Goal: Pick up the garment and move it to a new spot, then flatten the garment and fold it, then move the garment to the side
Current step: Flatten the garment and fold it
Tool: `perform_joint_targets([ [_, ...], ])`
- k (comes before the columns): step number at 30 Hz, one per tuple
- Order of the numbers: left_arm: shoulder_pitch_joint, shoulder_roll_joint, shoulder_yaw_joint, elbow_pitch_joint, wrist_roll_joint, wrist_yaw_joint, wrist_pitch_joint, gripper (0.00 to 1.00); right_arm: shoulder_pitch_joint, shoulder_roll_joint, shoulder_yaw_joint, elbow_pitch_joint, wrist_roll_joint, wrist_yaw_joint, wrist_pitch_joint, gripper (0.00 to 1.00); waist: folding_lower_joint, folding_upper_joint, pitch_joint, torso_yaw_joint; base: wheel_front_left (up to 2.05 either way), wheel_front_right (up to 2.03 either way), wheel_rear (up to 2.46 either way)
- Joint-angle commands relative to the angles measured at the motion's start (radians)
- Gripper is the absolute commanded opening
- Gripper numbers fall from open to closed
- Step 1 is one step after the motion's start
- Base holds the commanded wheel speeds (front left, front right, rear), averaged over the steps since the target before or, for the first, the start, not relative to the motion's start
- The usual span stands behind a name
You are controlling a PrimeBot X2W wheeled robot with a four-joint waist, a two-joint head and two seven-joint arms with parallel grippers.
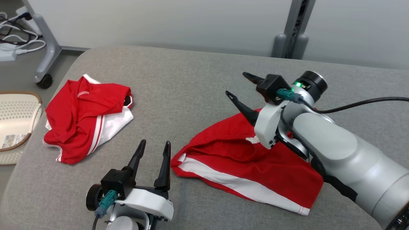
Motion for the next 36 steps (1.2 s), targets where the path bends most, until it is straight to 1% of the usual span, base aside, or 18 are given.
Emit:
perform_joint_targets([
  [1, 0.001, 0.004, 0.01, -0.004, 0.008, -0.003, -0.001, 1.0, 0.022, -0.007, -0.008, 0.004, 0.013, 0.0, -0.013, 1.0, 0.0, 0.0, -0.019, -0.029, 0.0, 0.0, 0.0],
  [4, 0.016, 0.004, 0.034, -0.007, 0.016, -0.005, -0.001, 1.0, 0.054, -0.035, -0.088, 0.013, 0.041, 0.0, -0.05, 1.0, 0.0, 0.0, -0.031, -0.065, 0.0, 0.0, 0.0],
  [6, 0.02, 0.004, 0.051, -0.011, 0.021, -0.008, -0.001, 1.0, 0.09, -0.052, -0.164, 0.0, 0.052, 0.0, -0.06, 1.0, 0.0, 0.0, -0.037, -0.089, 0.0, 0.0, 0.0],
  [8, 0.025, 0.004, 0.07, -0.014, 0.027, -0.007, -0.001, 1.0, 0.135, -0.071, -0.275, -0.054, 0.046, 0.0, -0.061, 1.0, 0.0, 0.0, -0.04, -0.113, 0.0, 0.0, 0.0],
  [11, 0.037, 0.004, 0.096, -0.014, 0.036, -0.013, -0.001, 1.0, 0.256, -0.101, -0.451, -0.151, -0.006, 0.0, -0.06, 1.0, 0.0, 0.0, -0.043, -0.148, 0.0, 0.0, 0.0],
  [13, 0.04, 0.004, 0.115, -0.013, 0.042, -0.017, -0.001, 1.0, 0.345, -0.103, -0.56, -0.22, -0.05, 0.0, -0.061, 1.0, 0.0, 0.0, -0.043, -0.169, 0.0, 0.0, 0.0],
  [15, 0.044, 0.004, 0.13, -0.01, 0.048, -0.022, -0.001, 1.0, 0.438, -0.09, -0.656, -0.283, -0.085, 0.0, -0.061, 1.0, 0.0, 0.0, -0.045, -0.188, 0.0, 0.0, 0.0],
  [19, 0.055, 0.004, 0.154, -0.003, 0.062, -0.034, -0.001, 1.0, 0.61, -0.058, -0.797, -0.385, -0.138, 0.0, -0.061, 1.0, 0.0, 0.0, -0.046, -0.215, 0.0, 0.0, 0.0],
  [24, 0.065, 0.004, 0.169, 0.007, 0.072, -0.042, -0.001, 1.0, 0.765, -0.012, -0.892, -0.453, -0.185, 0.0, -0.061, 1.0, 0.0, 0.0, -0.051, -0.234, 0.0, 0.0, 0.0],
  [29, 0.082, 0.004, 0.181, 0.018, 0.079, -0.053, -0.001, 1.0, 0.873, 0.032, -0.941, -0.486, -0.203, 0.0, -0.061, 1.0, 0.0, 0.0, -0.061, -0.245, 0.0, 0.0, 0.0],
  [36, 0.086, 0.004, 0.17, 0.021, 0.088, -0.058, -0.001, 1.0, 0.907, 0.052, -0.951, -0.501, -0.212, 0.0, -0.061, 1.0, 0.0, 0.0, -0.069, -0.24, 0.0, 0.0, 0.0],
])
